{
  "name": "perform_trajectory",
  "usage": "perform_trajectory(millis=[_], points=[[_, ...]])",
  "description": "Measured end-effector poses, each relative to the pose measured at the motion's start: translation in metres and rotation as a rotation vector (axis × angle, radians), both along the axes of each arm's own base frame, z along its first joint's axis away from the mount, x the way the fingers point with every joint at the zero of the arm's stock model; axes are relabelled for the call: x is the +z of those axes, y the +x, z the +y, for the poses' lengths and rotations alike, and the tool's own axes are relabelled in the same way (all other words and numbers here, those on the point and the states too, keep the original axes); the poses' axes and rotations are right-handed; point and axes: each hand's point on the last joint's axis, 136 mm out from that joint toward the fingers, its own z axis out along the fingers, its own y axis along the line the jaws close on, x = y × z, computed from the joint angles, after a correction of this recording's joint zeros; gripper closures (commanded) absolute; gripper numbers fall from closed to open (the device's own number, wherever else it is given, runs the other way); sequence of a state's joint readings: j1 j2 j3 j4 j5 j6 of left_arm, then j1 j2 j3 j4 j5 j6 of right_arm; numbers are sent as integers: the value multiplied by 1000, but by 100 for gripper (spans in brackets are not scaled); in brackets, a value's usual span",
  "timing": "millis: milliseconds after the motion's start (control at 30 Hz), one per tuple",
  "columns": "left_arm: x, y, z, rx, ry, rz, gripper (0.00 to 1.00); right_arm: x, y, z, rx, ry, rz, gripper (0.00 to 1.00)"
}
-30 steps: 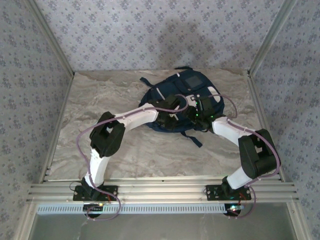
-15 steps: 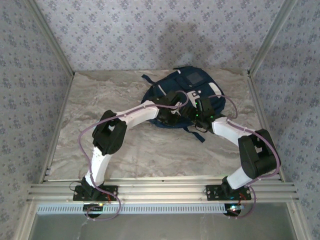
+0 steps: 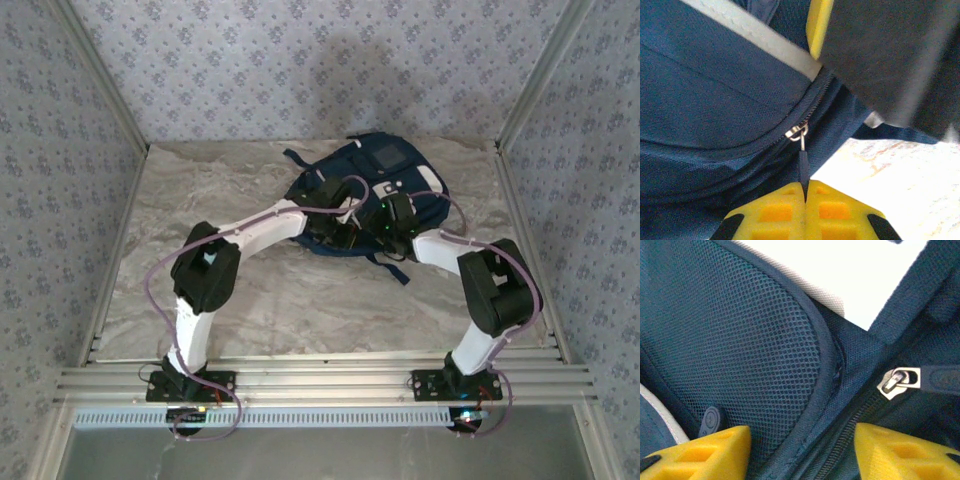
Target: Pack the student bag
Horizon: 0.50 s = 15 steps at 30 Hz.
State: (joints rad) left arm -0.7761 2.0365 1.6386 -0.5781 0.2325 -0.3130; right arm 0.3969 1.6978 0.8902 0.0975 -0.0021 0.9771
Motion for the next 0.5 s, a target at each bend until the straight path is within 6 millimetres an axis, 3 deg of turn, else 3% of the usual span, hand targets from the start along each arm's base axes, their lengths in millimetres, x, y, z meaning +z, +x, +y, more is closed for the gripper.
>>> perform_trajectory(millis=[67,100,333,500], points=[[7,2,1,6,-17,-10,100,2,5,4,-8,15,-19,96],[9,3,4,12,-20,-14,100,3,6,6,-13,26,-27,100],[-1,11,22,51,9,-8,100,3,5,5,-20,44,-43,100],[-3,15,28,45,47,-42,100,16,-1,-5,-8,25,-69,100]])
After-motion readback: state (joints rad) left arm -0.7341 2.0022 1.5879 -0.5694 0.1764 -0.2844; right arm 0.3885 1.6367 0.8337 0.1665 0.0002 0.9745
